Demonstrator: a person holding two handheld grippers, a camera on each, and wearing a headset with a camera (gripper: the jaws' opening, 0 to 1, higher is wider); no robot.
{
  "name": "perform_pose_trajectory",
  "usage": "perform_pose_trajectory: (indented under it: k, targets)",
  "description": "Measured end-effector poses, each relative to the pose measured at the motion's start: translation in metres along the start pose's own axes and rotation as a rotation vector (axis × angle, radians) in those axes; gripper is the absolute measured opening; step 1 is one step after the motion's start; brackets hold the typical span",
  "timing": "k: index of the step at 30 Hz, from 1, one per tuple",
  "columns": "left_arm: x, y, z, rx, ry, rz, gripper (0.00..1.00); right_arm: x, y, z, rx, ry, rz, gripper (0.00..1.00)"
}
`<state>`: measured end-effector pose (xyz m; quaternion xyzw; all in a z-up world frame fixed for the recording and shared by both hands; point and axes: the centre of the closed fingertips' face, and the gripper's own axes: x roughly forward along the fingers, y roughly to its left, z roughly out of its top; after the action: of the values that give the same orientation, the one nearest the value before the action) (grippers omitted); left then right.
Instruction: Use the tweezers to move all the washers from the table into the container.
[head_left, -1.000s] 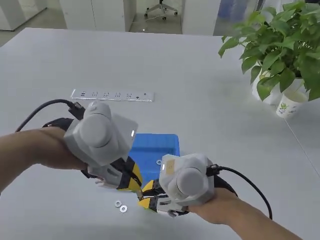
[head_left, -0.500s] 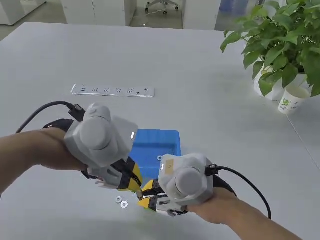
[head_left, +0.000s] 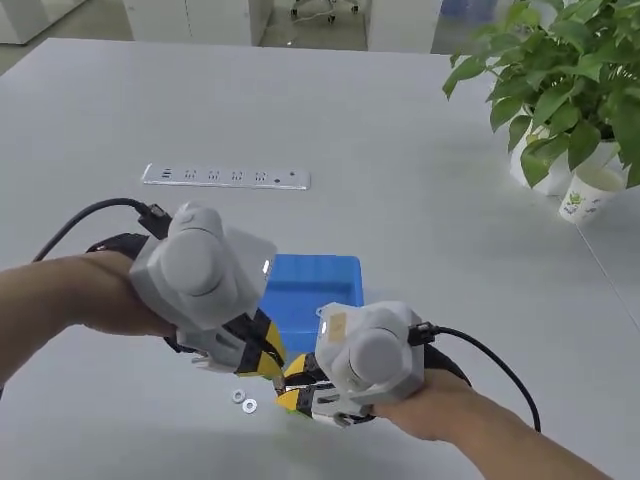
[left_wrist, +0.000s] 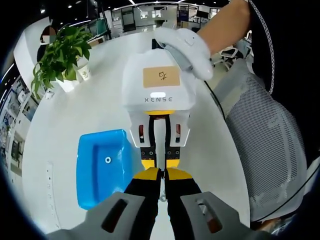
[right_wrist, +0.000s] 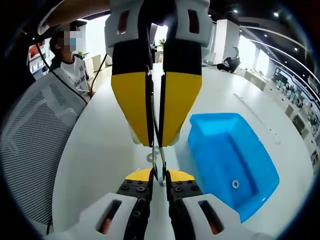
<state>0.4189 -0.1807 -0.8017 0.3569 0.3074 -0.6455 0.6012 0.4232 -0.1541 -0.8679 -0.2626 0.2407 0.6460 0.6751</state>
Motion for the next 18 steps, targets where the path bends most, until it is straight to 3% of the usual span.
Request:
perform_pose_trajectory:
  k: [18]
  targets:
    - [0.0028,0.0085,0.0007,0.002,0.004,0.005,0.07,0.0011,-0.0034,-0.0017,0.018,-0.005,0.001,0.13]
